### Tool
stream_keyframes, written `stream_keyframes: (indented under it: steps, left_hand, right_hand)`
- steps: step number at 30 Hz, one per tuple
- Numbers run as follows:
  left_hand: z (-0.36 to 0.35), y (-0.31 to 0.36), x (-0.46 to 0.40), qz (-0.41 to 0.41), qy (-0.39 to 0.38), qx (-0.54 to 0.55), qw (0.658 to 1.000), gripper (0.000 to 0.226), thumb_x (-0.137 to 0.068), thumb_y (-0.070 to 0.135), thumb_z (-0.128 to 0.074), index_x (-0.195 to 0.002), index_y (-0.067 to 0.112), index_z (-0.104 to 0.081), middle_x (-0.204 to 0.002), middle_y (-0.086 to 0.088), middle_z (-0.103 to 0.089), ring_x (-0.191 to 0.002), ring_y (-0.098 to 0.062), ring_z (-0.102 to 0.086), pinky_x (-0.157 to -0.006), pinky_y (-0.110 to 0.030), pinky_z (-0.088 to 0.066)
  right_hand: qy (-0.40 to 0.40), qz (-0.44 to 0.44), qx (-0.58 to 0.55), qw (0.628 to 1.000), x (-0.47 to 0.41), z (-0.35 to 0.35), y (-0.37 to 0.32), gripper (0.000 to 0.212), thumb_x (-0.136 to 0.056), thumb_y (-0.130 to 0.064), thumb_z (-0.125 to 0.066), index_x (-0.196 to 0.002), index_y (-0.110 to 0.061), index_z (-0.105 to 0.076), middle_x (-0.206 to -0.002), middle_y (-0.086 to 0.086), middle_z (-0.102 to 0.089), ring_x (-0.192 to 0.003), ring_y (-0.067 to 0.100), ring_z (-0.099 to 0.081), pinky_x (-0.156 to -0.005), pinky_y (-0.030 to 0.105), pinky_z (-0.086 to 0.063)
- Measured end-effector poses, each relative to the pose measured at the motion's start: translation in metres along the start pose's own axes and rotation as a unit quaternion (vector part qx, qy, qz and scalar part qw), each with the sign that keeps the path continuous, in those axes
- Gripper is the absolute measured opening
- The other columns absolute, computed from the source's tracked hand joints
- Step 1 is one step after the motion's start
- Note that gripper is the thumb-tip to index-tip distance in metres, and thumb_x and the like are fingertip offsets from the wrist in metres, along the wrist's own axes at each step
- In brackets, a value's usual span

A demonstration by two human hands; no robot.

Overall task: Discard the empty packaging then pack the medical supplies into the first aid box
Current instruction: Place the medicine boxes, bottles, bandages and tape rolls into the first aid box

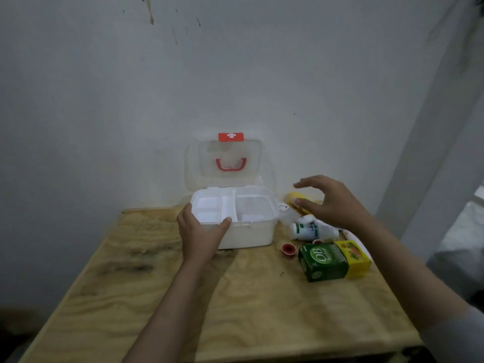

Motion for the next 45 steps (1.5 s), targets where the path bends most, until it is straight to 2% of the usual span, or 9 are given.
stream_keyframes:
  steps: [3,8,14,19,24,29,35,40,45]
  left_hand:
    - [0.001,0.0,-0.001,0.0,0.004,-0.008,1.0,0.1,-0.063,0.043,-0.08,-0.142,0.015,-0.024,-0.145,-0.007,-0.027,-0.131,-0.026,-0.033,-0.102,-0.04,-0.037]
    - [0.001,0.001,-0.003,-0.015,-0.005,-0.043,0.999,0.1,-0.065,0.048,-0.077,-0.142,0.013,-0.024,-0.146,-0.009,-0.026,-0.133,-0.029,-0.031,-0.105,-0.044,-0.036]
    - [0.001,0.008,-0.005,-0.071,-0.047,-0.142,0.986,0.095,-0.073,0.062,-0.062,-0.146,0.015,-0.024,-0.157,-0.002,-0.019,-0.142,-0.026,-0.019,-0.113,-0.043,-0.024]
    - [-0.002,0.006,-0.011,-0.08,-0.112,-0.216,0.967,0.095,-0.078,0.069,-0.047,-0.148,0.013,-0.018,-0.159,-0.004,-0.013,-0.145,-0.026,-0.012,-0.115,-0.043,-0.017]
    - [-0.003,0.007,-0.009,-0.076,-0.133,-0.249,0.956,0.095,-0.078,0.072,-0.042,-0.149,0.015,-0.015,-0.16,-0.002,-0.009,-0.146,-0.027,-0.008,-0.114,-0.044,-0.014]
    - [-0.003,0.008,-0.008,-0.068,-0.121,-0.241,0.961,0.095,-0.078,0.071,-0.045,-0.149,0.015,-0.016,-0.16,-0.002,-0.008,-0.146,-0.027,-0.007,-0.114,-0.044,-0.014]
    - [-0.001,0.006,-0.007,-0.061,-0.094,-0.208,0.972,0.094,-0.078,0.066,-0.051,-0.149,0.017,-0.015,-0.16,0.001,-0.006,-0.145,-0.027,-0.008,-0.113,-0.047,-0.018]
    - [-0.002,0.006,-0.008,-0.059,-0.085,-0.185,0.977,0.093,-0.077,0.063,-0.054,-0.15,0.019,-0.015,-0.16,0.004,-0.004,-0.145,-0.026,-0.007,-0.113,-0.045,-0.019]
    - [-0.001,0.005,-0.007,-0.061,-0.075,-0.159,0.983,0.093,-0.077,0.061,-0.057,-0.149,0.02,-0.015,-0.16,0.006,-0.004,-0.145,-0.023,-0.007,-0.112,-0.042,-0.019]
  right_hand:
    - [-0.047,-0.073,0.01,0.996,0.047,0.001,0.048,0.03,-0.075,-0.029,-0.074,-0.104,-0.028,-0.066,-0.11,-0.004,-0.066,-0.104,0.016,-0.059,-0.083,0.029,-0.043]
    - [-0.137,-0.138,0.029,0.981,0.099,-0.014,0.097,0.049,-0.072,-0.02,-0.078,-0.118,-0.021,-0.061,-0.128,0.002,-0.057,-0.122,0.022,-0.05,-0.101,0.034,-0.038]
    - [-0.17,-0.153,0.015,0.974,0.117,-0.023,0.12,0.05,-0.07,-0.021,-0.08,-0.116,-0.029,-0.062,-0.128,-0.002,-0.051,-0.119,0.018,-0.047,-0.094,0.025,-0.034]
    - [-0.14,-0.141,-0.025,0.98,0.119,-0.009,0.109,0.042,-0.065,-0.023,-0.084,-0.103,-0.03,-0.068,-0.117,0.001,-0.051,-0.102,0.02,-0.055,-0.082,0.027,-0.04]
    - [-0.063,-0.113,-0.084,0.988,0.114,0.015,0.083,0.04,-0.061,-0.022,-0.085,-0.096,-0.032,-0.068,-0.112,0.006,-0.052,-0.096,0.022,-0.057,-0.083,0.039,-0.051]
    - [0.008,-0.082,-0.148,0.986,0.102,0.025,0.053,0.039,-0.06,-0.044,-0.074,-0.097,-0.033,-0.069,-0.107,0.001,-0.052,-0.102,0.014,-0.058,-0.083,0.036,-0.053]
    - [0.1,-0.042,-0.169,0.98,0.066,0.023,0.014,0.033,-0.07,-0.023,-0.08,-0.101,-0.024,-0.07,-0.111,0.004,-0.051,-0.103,0.005,-0.055,-0.085,0.035,-0.053]
    - [0.112,-0.056,-0.041,0.991,-0.001,0.004,-0.006,0.035,-0.069,-0.023,-0.077,-0.103,-0.016,-0.07,-0.116,0.011,-0.048,-0.113,0.028,-0.046,-0.092,0.033,-0.043]
    - [-0.029,-0.062,0.105,0.992,-0.063,-0.053,-0.028,0.035,-0.069,-0.02,-0.067,-0.103,-0.01,-0.068,-0.111,0.01,-0.045,-0.108,0.031,-0.039,-0.077,0.036,-0.048]
Point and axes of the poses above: each hand's wrist, its own x-axis away from the middle knuckle, its own z-axis out of the back of the hand, y = z × x, the point moved 10 cm from there along -x, towards the middle knuckle
